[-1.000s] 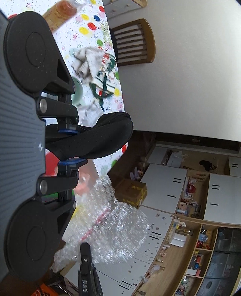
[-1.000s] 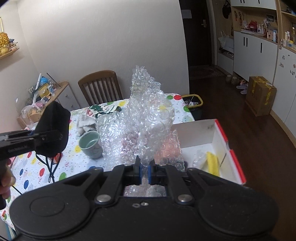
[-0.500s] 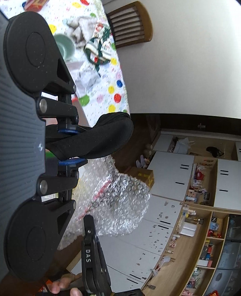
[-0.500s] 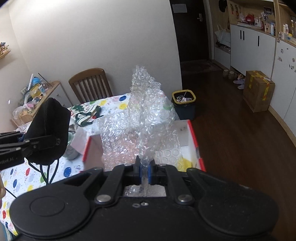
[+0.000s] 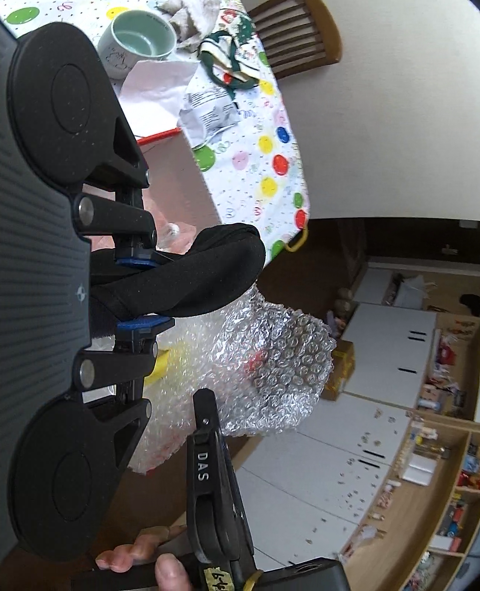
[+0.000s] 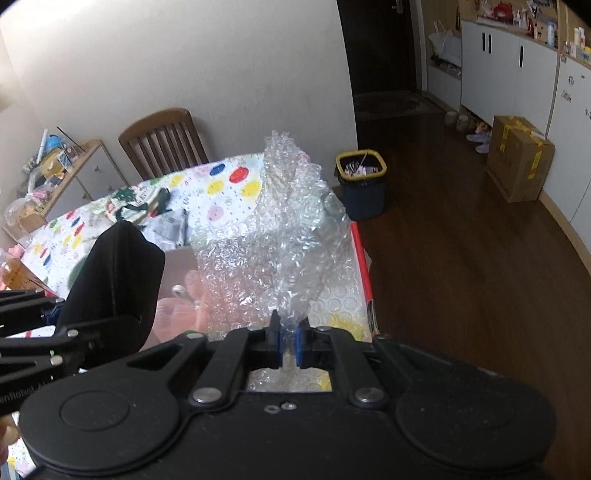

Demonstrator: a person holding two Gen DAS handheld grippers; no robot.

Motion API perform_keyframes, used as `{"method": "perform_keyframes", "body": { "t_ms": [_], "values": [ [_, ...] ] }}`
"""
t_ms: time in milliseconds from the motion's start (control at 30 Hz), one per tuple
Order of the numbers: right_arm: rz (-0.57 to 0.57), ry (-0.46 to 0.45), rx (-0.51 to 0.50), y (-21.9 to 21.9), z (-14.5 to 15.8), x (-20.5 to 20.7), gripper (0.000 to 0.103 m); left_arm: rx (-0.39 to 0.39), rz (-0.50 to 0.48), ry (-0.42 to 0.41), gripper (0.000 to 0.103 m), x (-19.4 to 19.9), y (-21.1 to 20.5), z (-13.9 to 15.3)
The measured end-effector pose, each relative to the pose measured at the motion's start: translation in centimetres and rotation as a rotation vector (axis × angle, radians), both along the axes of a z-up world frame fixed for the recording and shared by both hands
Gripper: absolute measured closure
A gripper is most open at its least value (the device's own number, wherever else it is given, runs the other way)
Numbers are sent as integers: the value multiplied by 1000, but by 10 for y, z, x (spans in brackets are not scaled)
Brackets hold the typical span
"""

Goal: Organize soft objects
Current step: 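Lift and carry the bubble wrap and black fabric into the red box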

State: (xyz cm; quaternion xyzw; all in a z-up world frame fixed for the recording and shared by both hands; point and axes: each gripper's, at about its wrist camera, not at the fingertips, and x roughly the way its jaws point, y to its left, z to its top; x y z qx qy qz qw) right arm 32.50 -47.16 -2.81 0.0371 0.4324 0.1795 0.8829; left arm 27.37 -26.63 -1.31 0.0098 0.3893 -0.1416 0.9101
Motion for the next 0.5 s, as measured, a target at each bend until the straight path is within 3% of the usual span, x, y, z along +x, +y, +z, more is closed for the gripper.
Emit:
{"method": "perform_keyframes", "body": {
  "t_ms": [267, 500],
  "values": [
    [42, 74, -35, 11, -33, 25, 98, 30, 31, 114, 78, 24, -4, -32],
    [51, 119, -58, 15, -56, 36, 98, 51, 53, 141, 78, 33, -8, -44]
  ]
}}
